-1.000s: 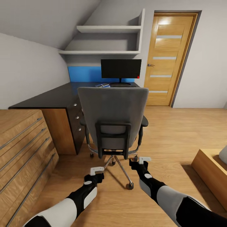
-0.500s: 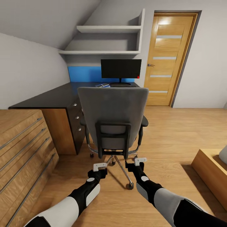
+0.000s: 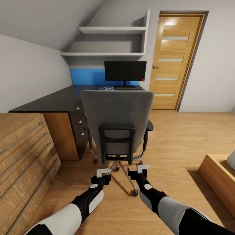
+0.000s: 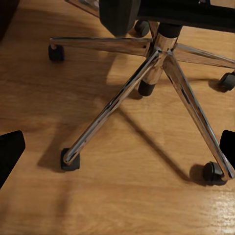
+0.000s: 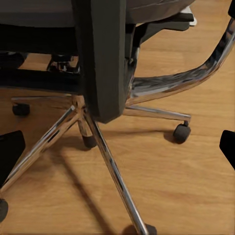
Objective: In the bedroom, organize the workspace by keeping the computer under the desk, ensuring the monitor is on the desk, placing the keyboard on the desk next to the monitor, placing the mouse on the desk next to the keyboard, moving the folder from the swivel chair onto the desk next to the mouse, stacking the notebook on top of the folder with the pen on top of the notebook, and positioning the swivel chair next to the desk.
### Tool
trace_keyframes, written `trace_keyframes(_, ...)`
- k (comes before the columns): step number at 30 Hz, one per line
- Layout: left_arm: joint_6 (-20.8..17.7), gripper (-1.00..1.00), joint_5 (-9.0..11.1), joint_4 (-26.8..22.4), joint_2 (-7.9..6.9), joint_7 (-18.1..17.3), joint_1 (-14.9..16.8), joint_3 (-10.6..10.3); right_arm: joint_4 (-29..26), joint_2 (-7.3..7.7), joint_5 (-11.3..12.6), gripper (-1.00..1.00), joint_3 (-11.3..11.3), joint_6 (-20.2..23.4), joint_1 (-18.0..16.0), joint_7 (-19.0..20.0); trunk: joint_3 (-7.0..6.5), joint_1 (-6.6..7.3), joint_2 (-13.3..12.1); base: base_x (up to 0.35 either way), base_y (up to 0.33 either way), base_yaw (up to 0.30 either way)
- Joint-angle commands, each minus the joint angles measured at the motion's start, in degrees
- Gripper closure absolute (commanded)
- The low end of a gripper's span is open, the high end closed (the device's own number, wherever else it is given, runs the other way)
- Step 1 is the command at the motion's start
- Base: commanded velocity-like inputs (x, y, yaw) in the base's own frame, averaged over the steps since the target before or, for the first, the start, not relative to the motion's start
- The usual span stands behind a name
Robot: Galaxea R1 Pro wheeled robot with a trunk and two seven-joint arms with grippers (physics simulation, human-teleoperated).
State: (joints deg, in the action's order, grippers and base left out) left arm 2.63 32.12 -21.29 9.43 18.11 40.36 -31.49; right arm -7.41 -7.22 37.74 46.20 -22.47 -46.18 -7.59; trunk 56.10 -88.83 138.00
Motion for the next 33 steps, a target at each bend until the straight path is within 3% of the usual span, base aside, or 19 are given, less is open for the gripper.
trace_keyframes(1,0.3,-1.0,0.6,0.0,-0.03,0.3,0.1,-0.5,0.0,-0.02,0.2,-1.0,0.5,-0.1,0.0,-0.4,0.05,0.01,0.0,0.057,0.0,0.0)
trace_keyframes(22,0.3,-1.0,0.6,0.4,-0.02,0.3,0.1,-0.5,-0.2,0.02,0.2,-1.0,0.4,-0.2,0.0,-0.8,0.05,0.01,0.0,0.288,-0.002,0.0)
trace_keyframes(33,0.2,-1.0,0.6,0.5,-0.02,0.3,0.1,-0.5,-0.2,0.02,0.2,-1.0,0.4,-0.2,0.0,-0.8,0.05,0.01,0.0,0.315,-0.141,0.0)
